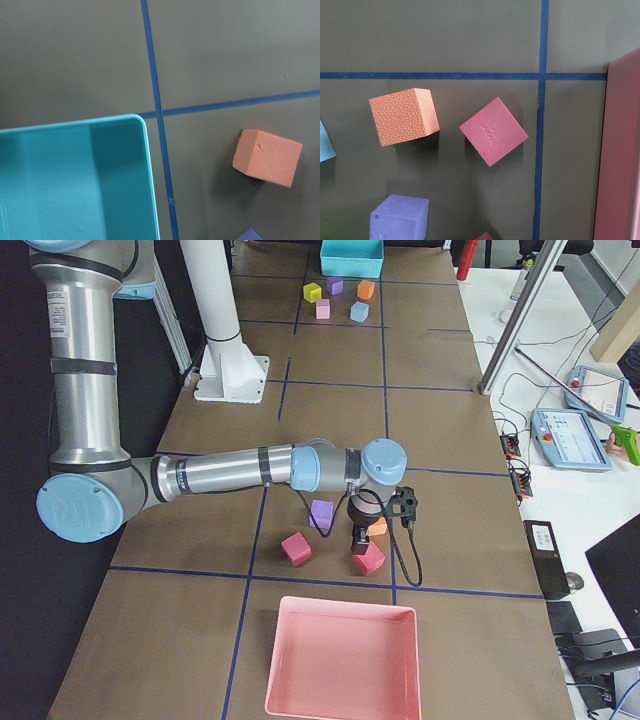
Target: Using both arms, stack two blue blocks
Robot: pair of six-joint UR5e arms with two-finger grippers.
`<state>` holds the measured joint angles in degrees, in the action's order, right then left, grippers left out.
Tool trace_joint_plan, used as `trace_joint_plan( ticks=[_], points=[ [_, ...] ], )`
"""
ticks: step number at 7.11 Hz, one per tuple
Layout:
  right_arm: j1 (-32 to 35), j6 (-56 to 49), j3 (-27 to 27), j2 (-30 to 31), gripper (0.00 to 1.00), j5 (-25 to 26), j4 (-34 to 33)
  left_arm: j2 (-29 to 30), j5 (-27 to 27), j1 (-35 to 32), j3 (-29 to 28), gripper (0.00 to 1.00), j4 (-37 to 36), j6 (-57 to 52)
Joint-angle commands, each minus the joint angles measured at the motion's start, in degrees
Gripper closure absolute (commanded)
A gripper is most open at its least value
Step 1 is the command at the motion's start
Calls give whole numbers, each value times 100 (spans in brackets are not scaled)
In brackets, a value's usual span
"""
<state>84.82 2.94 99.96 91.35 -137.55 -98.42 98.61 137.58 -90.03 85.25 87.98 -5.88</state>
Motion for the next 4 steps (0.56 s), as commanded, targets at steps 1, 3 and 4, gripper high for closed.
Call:
trace_joint_plan(
  ticks=[1, 3, 4],
  points=[
    [0, 153, 41, 102, 0, -26, 217, -34, -12, -6, 140, 0, 9, -80],
    [0, 154, 41, 94, 0, -35, 218, -200, -12, 3, 326, 0, -27, -36],
    [0, 154, 50, 94, 0, -44, 218, -280, 49, 11, 491, 0, 34, -28]
  ],
)
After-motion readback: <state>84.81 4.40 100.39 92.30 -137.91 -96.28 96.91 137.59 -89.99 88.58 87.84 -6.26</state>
